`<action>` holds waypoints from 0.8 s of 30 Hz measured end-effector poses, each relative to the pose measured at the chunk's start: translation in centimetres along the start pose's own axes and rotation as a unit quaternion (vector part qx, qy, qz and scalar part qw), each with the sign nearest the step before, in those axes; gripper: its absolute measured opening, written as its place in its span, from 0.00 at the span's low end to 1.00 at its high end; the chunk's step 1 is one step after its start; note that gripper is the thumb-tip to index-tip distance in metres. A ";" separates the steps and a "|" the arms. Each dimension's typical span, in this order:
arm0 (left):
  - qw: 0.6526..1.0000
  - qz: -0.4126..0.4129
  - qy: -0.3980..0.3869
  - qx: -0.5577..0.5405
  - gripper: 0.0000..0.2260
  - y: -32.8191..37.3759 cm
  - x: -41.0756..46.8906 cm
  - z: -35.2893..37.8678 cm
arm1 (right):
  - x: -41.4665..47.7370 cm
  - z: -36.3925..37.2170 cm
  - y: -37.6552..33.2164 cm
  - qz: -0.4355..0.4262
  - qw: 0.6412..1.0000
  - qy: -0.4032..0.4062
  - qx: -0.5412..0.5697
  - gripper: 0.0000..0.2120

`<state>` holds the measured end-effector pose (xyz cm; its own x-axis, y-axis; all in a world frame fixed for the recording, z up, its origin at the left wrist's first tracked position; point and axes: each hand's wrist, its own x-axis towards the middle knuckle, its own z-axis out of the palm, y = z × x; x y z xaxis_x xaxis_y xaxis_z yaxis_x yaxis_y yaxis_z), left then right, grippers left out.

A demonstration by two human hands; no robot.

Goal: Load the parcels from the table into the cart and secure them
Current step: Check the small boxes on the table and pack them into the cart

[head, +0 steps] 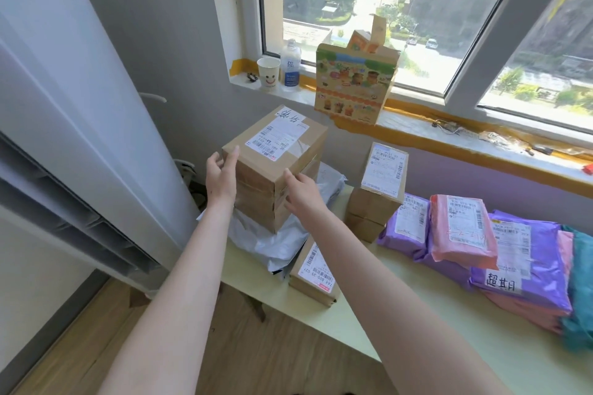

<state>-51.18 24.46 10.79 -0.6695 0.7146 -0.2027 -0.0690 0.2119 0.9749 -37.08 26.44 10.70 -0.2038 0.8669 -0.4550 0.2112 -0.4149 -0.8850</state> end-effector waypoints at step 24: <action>0.967 0.077 -0.157 -0.188 0.14 -0.7 -5.4 -0.8 | -7.7 -5.7 0.4 -0.126 0.981 0.022 0.143 0.29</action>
<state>-48.07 19.90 11.31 -0.4404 0.8977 -0.0142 -0.2902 -0.1274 0.9485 -29.93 21.20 14.39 -0.1731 0.9601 -0.2197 -0.1193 -0.2419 -0.9630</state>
